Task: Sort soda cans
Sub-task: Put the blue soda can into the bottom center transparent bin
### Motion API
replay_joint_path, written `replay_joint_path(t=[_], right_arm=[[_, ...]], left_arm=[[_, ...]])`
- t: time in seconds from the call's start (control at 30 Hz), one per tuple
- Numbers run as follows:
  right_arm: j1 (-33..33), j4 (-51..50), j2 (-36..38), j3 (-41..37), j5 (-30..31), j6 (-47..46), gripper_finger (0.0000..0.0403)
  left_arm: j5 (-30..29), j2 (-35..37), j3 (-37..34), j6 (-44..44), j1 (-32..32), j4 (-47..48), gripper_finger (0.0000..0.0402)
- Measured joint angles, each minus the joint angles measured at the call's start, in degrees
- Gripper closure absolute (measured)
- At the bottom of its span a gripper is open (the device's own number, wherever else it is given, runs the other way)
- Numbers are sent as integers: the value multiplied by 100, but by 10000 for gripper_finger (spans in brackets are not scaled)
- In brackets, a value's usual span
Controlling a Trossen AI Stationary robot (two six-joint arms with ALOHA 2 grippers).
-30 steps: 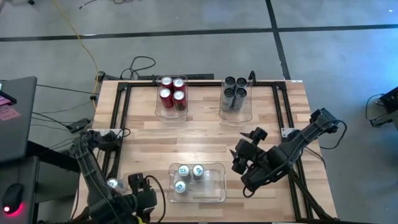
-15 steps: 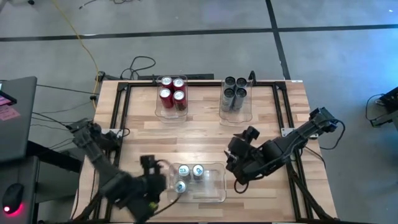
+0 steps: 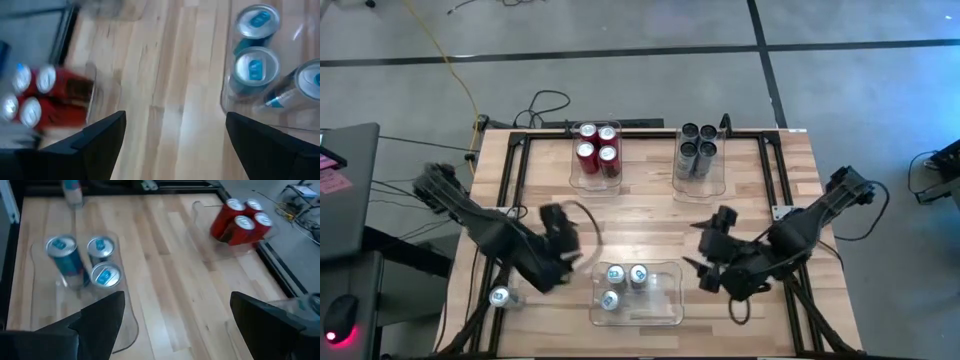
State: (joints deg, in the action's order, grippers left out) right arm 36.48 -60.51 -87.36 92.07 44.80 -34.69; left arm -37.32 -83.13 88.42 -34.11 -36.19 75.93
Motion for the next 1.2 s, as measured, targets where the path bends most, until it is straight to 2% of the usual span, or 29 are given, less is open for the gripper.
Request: replay_joint_path(t=[0.17,0.23,0.37,0.5,0.67,0.8,1.0,1.2], right_arm=[[108,-253,312,-175,325,-360,24],[87,-541,363,-318,457,-593,24],[-59,-1200,588,-914,683,-1491,24],[-202,-817,912,-1618,701,-1936,24],[-213,183,1105,-2314,699,-1808,24],[-215,537,1100,-2665,697,-1798,24],[-285,812,1100,-2885,743,-1771,24],[-287,973,1098,-2938,760,-1732,24]], left_arm=[[540,1549,-1523,-723,-152,-941,64],[1002,2078,-2116,-1176,-371,-1112,64],[2297,2960,-3038,-3013,-985,-876,64],[2791,3487,-3639,-4720,-1820,-1093,64],[2959,3415,-3781,-5825,-2500,-1235,64],[2997,3072,-3781,-6475,-2884,-1673,64],[3420,2654,-3781,-7085,-3087,-1873,64],[3580,2388,-3781,-7319,-3139,-1889,64]])
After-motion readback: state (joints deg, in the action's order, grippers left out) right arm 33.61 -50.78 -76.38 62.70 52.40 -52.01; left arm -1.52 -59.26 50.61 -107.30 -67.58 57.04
